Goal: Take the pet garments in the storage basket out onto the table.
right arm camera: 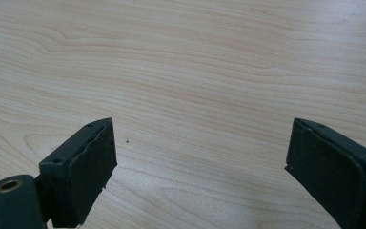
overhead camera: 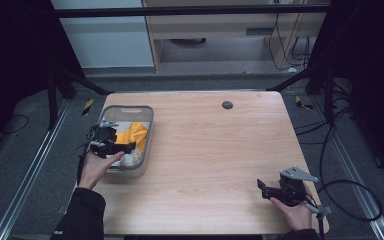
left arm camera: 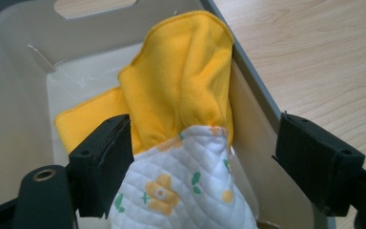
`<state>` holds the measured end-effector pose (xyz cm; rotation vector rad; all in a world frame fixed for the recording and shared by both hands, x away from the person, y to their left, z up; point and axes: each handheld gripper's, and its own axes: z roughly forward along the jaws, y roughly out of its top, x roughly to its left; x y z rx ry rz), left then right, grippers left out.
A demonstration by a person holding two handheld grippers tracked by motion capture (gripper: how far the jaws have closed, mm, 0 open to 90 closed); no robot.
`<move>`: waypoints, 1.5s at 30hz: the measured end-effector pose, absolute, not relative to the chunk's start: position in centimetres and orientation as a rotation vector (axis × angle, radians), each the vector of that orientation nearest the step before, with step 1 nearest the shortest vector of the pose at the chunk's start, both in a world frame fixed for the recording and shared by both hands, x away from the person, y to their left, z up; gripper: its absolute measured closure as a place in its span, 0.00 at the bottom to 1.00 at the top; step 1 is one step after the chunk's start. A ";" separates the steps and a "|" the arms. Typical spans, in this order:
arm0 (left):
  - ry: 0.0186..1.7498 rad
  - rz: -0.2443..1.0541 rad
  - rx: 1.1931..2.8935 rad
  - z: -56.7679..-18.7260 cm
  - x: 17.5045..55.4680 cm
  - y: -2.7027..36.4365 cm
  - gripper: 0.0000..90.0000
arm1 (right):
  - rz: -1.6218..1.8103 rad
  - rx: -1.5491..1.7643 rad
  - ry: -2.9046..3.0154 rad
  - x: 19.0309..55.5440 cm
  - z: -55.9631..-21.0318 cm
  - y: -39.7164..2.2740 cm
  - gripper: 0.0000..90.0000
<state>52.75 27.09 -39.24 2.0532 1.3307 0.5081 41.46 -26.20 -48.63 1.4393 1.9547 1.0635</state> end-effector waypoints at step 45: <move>1.340 0.476 2.224 -42.0 54.1 25.3 0.63 | 1.066 1.442 1.969 41.5 -48.7 -26.2 0.11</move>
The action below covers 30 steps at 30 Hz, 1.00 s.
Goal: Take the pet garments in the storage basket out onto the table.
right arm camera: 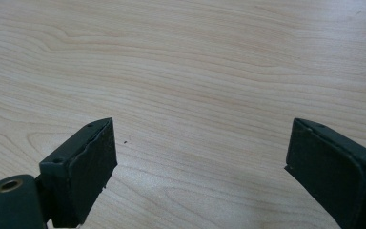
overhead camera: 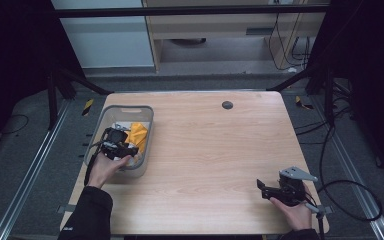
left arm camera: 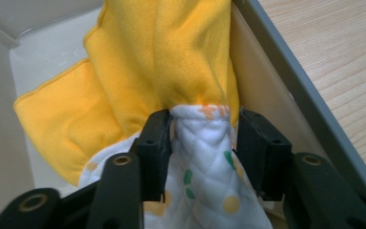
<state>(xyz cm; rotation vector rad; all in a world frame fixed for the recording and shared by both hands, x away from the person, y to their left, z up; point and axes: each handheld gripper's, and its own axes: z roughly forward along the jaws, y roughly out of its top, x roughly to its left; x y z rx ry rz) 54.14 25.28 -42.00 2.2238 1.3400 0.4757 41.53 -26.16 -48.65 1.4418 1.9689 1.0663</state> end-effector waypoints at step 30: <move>1.323 0.458 2.199 -40.3 54.0 26.6 0.90 | 1.065 1.444 1.971 41.5 -48.6 -26.1 0.11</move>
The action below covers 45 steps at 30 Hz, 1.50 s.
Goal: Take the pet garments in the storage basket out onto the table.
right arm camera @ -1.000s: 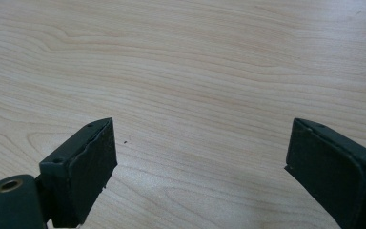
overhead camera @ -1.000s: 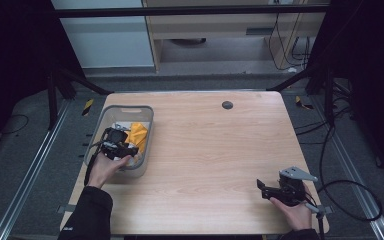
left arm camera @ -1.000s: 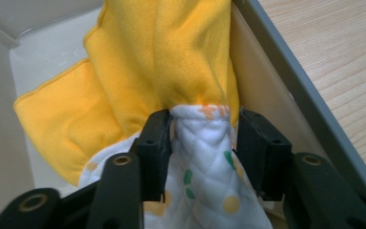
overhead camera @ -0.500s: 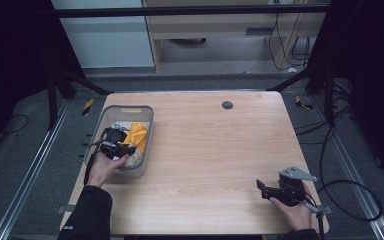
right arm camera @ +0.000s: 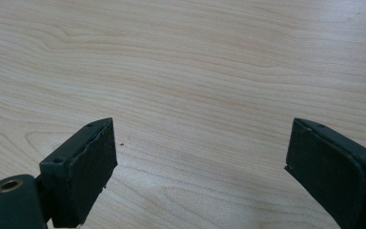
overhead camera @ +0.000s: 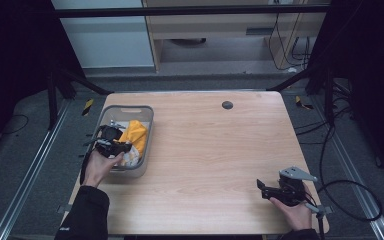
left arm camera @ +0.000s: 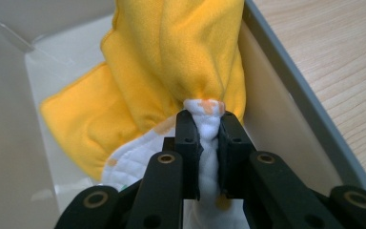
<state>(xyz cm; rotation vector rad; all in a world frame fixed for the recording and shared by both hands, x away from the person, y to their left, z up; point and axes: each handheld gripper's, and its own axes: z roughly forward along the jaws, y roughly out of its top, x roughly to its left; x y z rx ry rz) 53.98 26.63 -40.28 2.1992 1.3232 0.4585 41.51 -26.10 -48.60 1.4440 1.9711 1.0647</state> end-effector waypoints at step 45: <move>1.136 0.580 2.133 -32.4 50.0 27.2 0.90 | 1.060 1.437 1.963 41.5 -48.6 -26.2 0.11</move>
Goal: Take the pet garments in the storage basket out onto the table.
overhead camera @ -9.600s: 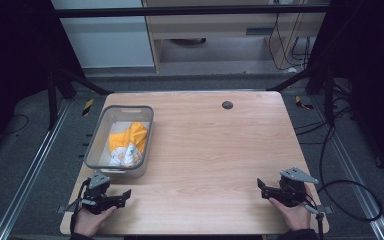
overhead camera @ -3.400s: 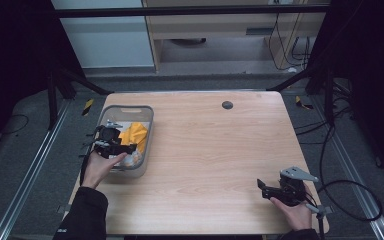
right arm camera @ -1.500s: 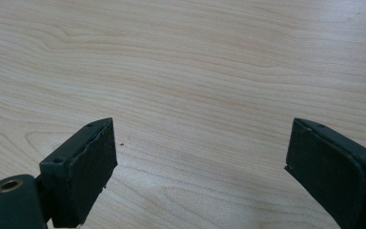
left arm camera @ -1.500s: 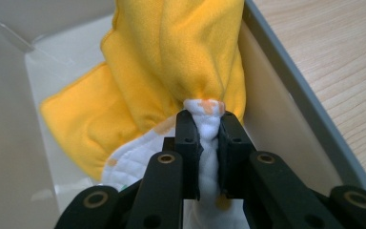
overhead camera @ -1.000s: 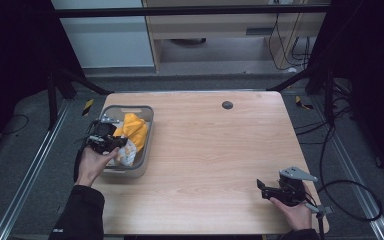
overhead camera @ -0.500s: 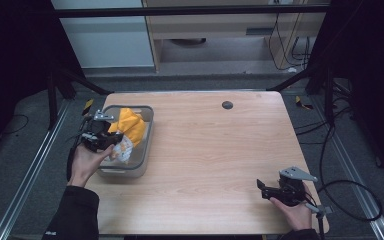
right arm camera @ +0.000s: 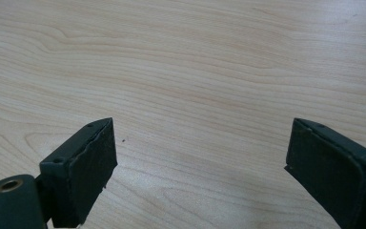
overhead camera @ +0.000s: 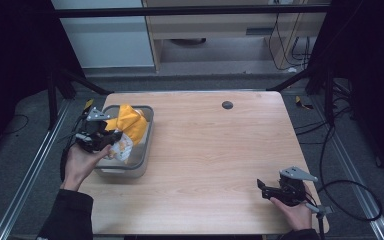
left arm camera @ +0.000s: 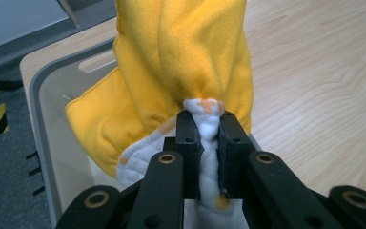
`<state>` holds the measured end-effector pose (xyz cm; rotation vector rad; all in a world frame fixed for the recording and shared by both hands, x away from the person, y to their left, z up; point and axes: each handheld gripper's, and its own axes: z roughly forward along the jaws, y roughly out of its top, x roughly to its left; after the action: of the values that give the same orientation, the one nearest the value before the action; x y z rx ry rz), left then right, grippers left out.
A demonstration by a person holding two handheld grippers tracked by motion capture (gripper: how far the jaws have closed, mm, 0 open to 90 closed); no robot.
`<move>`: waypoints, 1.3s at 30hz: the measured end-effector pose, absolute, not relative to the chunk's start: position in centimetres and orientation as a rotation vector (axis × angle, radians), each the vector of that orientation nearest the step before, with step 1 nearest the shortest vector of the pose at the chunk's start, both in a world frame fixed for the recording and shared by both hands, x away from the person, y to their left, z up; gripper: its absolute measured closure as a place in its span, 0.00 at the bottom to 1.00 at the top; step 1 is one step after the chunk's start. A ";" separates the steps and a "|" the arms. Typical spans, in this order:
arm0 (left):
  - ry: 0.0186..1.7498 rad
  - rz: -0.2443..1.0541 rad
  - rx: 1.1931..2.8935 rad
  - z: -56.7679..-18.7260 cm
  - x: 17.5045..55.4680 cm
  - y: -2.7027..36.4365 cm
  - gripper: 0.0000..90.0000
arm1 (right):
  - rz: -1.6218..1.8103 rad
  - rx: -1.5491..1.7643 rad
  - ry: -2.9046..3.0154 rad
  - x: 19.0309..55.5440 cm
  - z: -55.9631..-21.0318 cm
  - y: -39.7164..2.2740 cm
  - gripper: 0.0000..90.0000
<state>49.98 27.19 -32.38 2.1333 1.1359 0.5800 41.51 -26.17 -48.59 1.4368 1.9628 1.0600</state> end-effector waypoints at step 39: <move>0.796 0.475 2.255 -30.8 46.3 18.8 0.90 | 1.059 1.434 1.954 41.5 -48.5 -26.3 0.11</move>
<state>46.32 18.76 -30.78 2.2548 0.7959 0.4750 41.45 -26.32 -48.51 1.4344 1.9543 1.0592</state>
